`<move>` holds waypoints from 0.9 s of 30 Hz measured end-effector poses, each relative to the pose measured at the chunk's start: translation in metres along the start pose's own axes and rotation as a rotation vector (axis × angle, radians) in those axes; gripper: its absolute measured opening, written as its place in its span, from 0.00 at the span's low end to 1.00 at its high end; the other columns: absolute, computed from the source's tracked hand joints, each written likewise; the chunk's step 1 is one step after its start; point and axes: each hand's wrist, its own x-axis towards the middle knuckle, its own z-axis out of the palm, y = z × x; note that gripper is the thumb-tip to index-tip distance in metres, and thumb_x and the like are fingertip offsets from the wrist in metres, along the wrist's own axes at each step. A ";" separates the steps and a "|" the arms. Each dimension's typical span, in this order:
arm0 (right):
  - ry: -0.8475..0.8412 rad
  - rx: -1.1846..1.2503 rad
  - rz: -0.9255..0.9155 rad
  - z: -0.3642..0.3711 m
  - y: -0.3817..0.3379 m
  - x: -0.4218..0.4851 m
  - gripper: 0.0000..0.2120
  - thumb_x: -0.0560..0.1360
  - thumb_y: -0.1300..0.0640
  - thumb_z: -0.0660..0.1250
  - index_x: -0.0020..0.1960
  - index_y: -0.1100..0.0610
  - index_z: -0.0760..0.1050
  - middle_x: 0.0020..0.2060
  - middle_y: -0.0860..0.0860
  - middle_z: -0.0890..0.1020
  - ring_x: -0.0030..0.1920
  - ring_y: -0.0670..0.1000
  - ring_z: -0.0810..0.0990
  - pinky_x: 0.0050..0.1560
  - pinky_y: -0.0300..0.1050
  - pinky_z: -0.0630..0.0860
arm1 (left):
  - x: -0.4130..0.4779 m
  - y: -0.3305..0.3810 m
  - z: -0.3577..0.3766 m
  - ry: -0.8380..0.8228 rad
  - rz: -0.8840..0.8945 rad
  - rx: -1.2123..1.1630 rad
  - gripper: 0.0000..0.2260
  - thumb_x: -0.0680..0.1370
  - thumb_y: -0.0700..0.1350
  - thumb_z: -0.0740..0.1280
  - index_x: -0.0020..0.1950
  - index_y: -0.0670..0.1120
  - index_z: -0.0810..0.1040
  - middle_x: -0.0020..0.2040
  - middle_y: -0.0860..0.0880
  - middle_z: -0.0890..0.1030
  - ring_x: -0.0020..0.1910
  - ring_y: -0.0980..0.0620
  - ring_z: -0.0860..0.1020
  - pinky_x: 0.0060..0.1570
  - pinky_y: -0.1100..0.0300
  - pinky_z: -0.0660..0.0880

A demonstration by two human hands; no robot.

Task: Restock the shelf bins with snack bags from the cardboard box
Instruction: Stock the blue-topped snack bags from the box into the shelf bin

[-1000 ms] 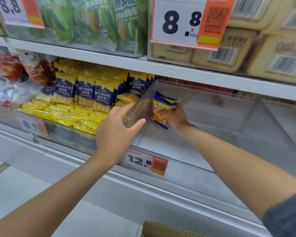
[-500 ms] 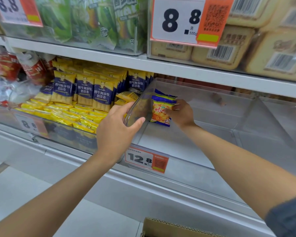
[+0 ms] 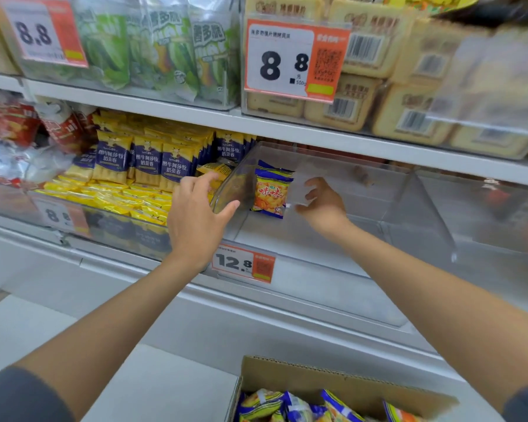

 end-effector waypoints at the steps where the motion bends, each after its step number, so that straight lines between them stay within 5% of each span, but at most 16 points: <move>1: -0.002 -0.048 -0.048 -0.012 -0.003 -0.016 0.23 0.72 0.57 0.72 0.64 0.55 0.69 0.48 0.51 0.76 0.48 0.53 0.77 0.47 0.46 0.76 | -0.003 0.005 -0.003 0.032 0.011 0.035 0.21 0.72 0.54 0.74 0.63 0.52 0.75 0.53 0.50 0.74 0.52 0.50 0.72 0.42 0.58 0.70; 5: 0.077 -0.109 -0.227 -0.050 -0.010 -0.095 0.11 0.72 0.60 0.69 0.53 0.56 0.73 0.37 0.47 0.77 0.38 0.48 0.74 0.44 0.47 0.74 | -0.039 0.039 -0.015 0.032 0.105 -0.040 0.12 0.73 0.49 0.73 0.52 0.49 0.75 0.46 0.52 0.73 0.45 0.52 0.70 0.41 0.60 0.65; 9: 0.079 -0.123 -0.284 -0.066 0.006 -0.189 0.05 0.71 0.62 0.67 0.45 0.55 0.75 0.33 0.45 0.75 0.32 0.42 0.70 0.39 0.46 0.71 | -0.106 0.068 -0.011 -0.312 -0.053 -0.341 0.08 0.74 0.46 0.72 0.44 0.48 0.74 0.33 0.53 0.72 0.33 0.54 0.71 0.35 0.56 0.67; 12: -0.082 -0.160 -0.203 -0.066 0.043 -0.247 0.07 0.71 0.62 0.67 0.46 0.52 0.76 0.35 0.43 0.76 0.33 0.41 0.71 0.40 0.45 0.72 | -0.161 0.065 -0.003 -0.684 -0.186 -0.436 0.08 0.75 0.47 0.73 0.43 0.43 0.79 0.33 0.50 0.75 0.33 0.54 0.71 0.34 0.61 0.68; 15: -0.360 -0.241 -0.034 -0.064 0.089 -0.282 0.09 0.75 0.60 0.65 0.54 0.54 0.78 0.39 0.44 0.77 0.39 0.46 0.75 0.45 0.45 0.76 | -0.201 0.044 0.007 -0.920 -0.207 -0.319 0.08 0.76 0.47 0.72 0.43 0.42 0.81 0.42 0.46 0.82 0.40 0.53 0.76 0.38 0.69 0.71; 18: -0.584 -0.294 0.070 -0.063 0.111 -0.286 0.13 0.78 0.58 0.64 0.62 0.55 0.77 0.50 0.49 0.80 0.51 0.48 0.78 0.51 0.40 0.73 | -0.220 0.029 0.018 -1.035 -0.204 -0.190 0.09 0.77 0.49 0.70 0.47 0.44 0.83 0.48 0.49 0.83 0.48 0.53 0.79 0.52 0.58 0.75; 21: -0.584 -0.228 0.142 -0.064 0.117 -0.276 0.12 0.79 0.60 0.63 0.62 0.56 0.77 0.56 0.50 0.79 0.57 0.50 0.77 0.55 0.40 0.72 | -0.233 0.031 0.029 -1.163 -0.125 -0.007 0.13 0.78 0.55 0.66 0.51 0.48 0.83 0.49 0.54 0.82 0.53 0.53 0.78 0.58 0.52 0.75; 24: -0.560 -0.253 0.150 -0.065 0.126 -0.273 0.10 0.79 0.63 0.62 0.55 0.56 0.79 0.54 0.51 0.80 0.54 0.51 0.78 0.52 0.43 0.74 | -0.245 0.041 0.044 -1.264 -0.070 0.259 0.25 0.76 0.66 0.61 0.41 0.45 0.83 0.41 0.51 0.82 0.55 0.49 0.73 0.60 0.48 0.73; 27: -0.563 -0.251 0.153 -0.065 0.129 -0.276 0.09 0.79 0.63 0.62 0.53 0.55 0.80 0.51 0.50 0.79 0.52 0.50 0.78 0.50 0.41 0.72 | -0.252 0.044 0.054 -1.269 -0.051 0.266 0.23 0.72 0.64 0.68 0.37 0.44 0.84 0.36 0.52 0.82 0.53 0.47 0.77 0.57 0.47 0.75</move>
